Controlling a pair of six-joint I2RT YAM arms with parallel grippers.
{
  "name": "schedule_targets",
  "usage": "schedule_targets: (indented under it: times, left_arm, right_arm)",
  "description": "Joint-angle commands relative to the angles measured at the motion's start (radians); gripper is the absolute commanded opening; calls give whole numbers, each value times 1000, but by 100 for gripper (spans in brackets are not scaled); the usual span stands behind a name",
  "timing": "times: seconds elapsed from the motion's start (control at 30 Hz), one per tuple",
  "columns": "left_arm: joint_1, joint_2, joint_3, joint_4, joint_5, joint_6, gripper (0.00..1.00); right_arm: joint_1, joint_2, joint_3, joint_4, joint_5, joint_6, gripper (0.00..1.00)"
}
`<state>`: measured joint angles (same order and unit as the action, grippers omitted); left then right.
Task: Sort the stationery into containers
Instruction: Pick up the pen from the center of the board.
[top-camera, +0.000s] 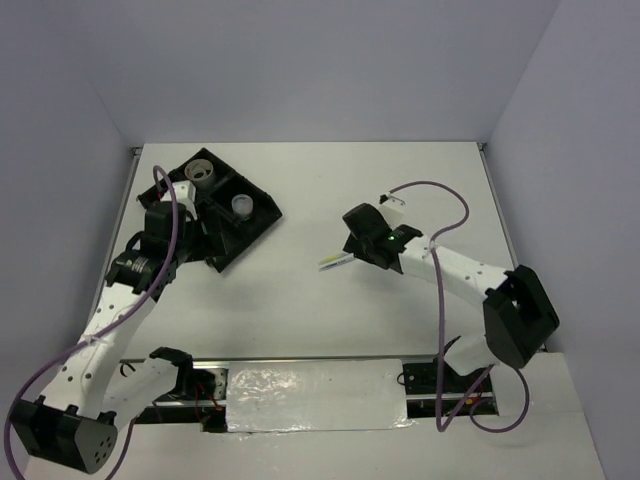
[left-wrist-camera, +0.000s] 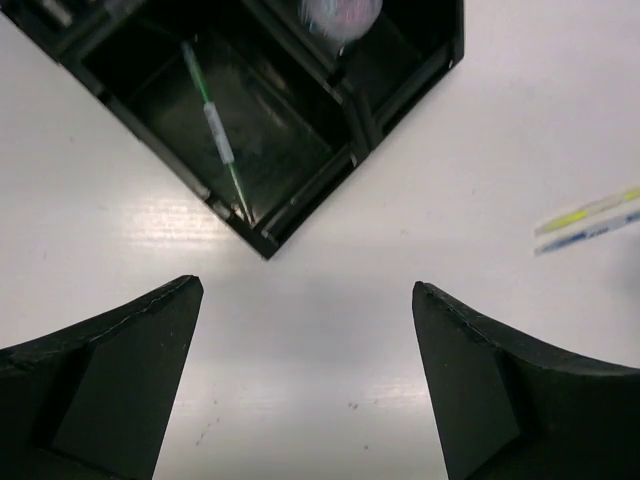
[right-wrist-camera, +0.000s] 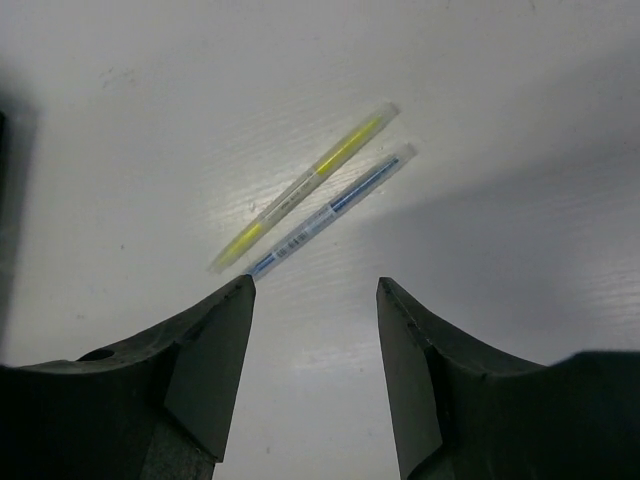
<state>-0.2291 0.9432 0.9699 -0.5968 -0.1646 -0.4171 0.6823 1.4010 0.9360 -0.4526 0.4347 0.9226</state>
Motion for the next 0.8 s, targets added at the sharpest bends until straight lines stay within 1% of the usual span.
schedule_targets:
  times: [0.0, 0.1, 0.2, 0.27, 0.4, 0.5, 0.77]
  left_arm:
    - [-6, -79, -80, 54, 25, 11, 99]
    - [-35, -104, -77, 40, -1, 9, 99]
    - [-36, -98, -76, 37, 5, 11, 99]
    - [-35, -90, -73, 35, 8, 14, 99]
    - [-36, -83, -71, 37, 26, 24, 99]
    - [-36, -87, -73, 42, 31, 28, 99]
    - [-36, -86, -73, 43, 45, 32, 99]
  right_arm:
    - [-4, 108, 95, -107, 97, 142, 60]
    - [-7, 182, 155, -153, 104, 194, 59]
    - [-7, 294, 205, -179, 85, 223, 58]
    - [-7, 328, 237, -211, 87, 257, 57]
    - [-6, 358, 233, -218, 88, 304, 54]
    - [-7, 360, 224, -196, 85, 302, 54]
    - [-6, 432, 262, -202, 84, 291, 52]
